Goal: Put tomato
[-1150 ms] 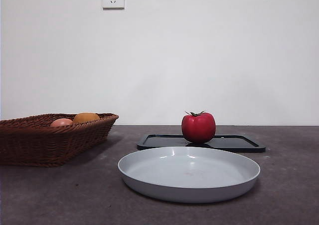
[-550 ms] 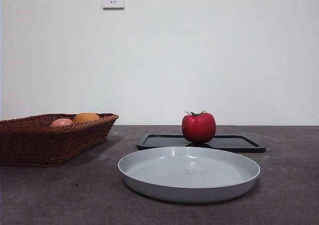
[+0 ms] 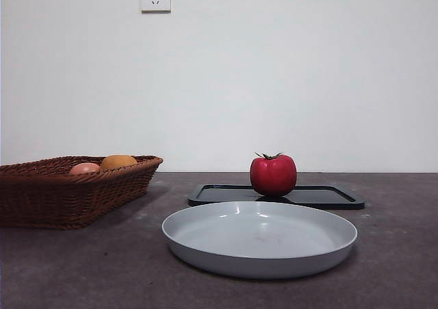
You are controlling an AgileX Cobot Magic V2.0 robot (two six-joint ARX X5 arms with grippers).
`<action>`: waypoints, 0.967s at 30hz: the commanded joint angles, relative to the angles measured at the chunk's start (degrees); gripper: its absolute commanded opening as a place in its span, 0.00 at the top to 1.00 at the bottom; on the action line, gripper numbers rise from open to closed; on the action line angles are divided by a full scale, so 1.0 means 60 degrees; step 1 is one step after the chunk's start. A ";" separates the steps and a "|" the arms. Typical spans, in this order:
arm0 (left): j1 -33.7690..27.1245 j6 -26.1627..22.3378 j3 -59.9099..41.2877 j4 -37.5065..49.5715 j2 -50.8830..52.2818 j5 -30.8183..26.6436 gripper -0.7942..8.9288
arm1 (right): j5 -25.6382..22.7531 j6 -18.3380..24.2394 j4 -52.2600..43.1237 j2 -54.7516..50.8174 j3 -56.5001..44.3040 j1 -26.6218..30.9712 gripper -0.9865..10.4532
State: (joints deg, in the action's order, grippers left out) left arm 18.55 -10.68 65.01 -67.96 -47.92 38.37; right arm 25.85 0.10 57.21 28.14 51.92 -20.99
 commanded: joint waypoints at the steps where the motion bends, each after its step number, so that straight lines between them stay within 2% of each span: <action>1: 0.0033 -0.0066 0.0120 0.0040 -0.0051 0.0076 0.41 | 0.0040 -0.0044 -0.0011 0.0033 0.0044 -0.0062 0.44; 4: 0.0033 -0.0066 0.0120 0.0040 -0.0051 0.0076 0.43 | 0.0044 -0.0047 -0.0015 0.0033 0.0044 -0.0062 0.47; 10: 0.0033 -0.0069 0.0120 0.0044 -0.0051 0.0076 0.77 | 0.0044 -0.0047 0.0011 0.0033 0.0044 -0.0062 0.80; 12: 0.0033 -0.0069 0.0120 0.0044 -0.0051 0.0076 0.91 | 0.0044 -0.0044 0.0011 0.0033 0.0044 -0.0062 0.90; 29: 0.0033 -0.0073 0.0120 0.0040 -0.0051 0.0076 0.91 | 0.0015 -0.0011 -0.0255 0.0029 0.0044 -0.0058 0.91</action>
State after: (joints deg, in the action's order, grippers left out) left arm 18.55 -10.66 65.01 -67.96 -47.92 38.37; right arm 25.82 0.03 56.29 28.16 51.92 -20.99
